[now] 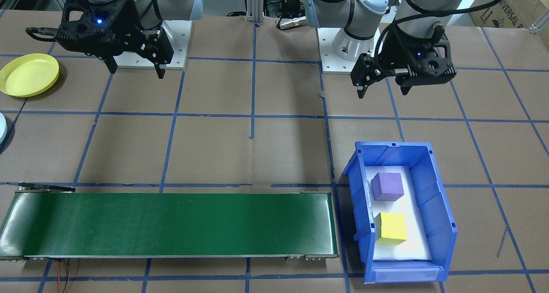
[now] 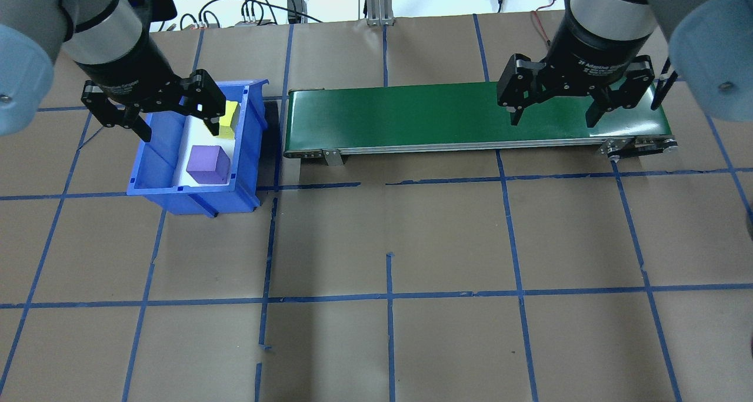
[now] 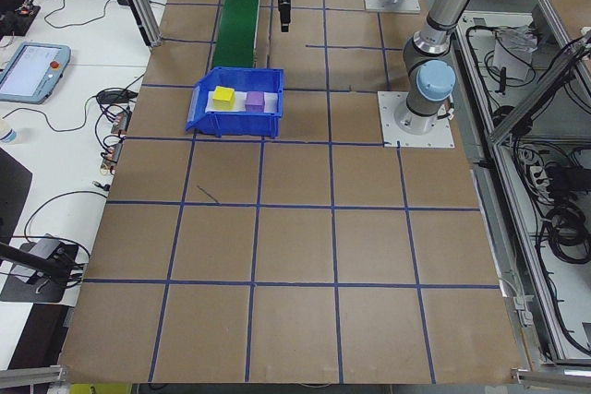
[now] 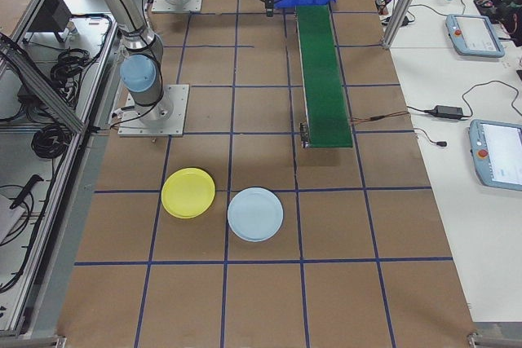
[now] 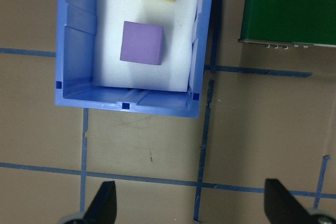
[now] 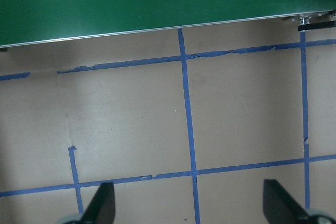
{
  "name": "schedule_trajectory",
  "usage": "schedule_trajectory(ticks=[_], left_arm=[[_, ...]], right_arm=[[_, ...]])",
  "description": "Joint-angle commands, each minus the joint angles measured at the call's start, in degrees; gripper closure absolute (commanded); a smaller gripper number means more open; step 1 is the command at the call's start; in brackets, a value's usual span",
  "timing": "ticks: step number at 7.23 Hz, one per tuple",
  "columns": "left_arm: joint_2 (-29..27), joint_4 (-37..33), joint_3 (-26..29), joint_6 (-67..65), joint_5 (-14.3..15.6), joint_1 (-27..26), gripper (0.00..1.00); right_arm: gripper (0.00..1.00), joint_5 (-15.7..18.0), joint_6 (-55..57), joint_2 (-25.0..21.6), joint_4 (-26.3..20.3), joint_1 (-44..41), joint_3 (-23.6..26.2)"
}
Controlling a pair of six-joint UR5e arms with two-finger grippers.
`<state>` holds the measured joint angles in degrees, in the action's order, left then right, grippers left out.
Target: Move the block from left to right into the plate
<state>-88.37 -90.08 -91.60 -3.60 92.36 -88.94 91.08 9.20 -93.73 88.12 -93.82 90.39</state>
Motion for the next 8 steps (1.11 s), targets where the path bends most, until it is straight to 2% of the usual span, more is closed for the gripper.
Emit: schedule_trajectory(ticks=[1, 3, 5, 6, 8], left_arm=[[-0.22, 0.35, -0.16, -0.10, -0.34, -0.89, 0.00], [-0.22, 0.78, 0.98, 3.83, -0.34, 1.13, 0.00], [-0.22, 0.87, 1.07, 4.03, -0.43, 2.28, 0.00], [0.04, 1.22, 1.25, 5.34, 0.09, 2.63, 0.00], [-0.92, 4.29, -0.24, 12.42, -0.43, 9.18, 0.00]], right_arm=[[0.00, -0.28, -0.75, 0.12, 0.56, -0.13, 0.57], [0.00, -0.11, -5.58, 0.12, 1.44, 0.22, 0.58], [0.00, 0.93, -5.07, -0.14, 0.92, 0.05, 0.66], [0.00, 0.25, -4.89, -0.05, 0.74, -0.04, 0.84], [0.00, -0.02, -5.15, -0.05, 1.01, 0.13, 1.10]])
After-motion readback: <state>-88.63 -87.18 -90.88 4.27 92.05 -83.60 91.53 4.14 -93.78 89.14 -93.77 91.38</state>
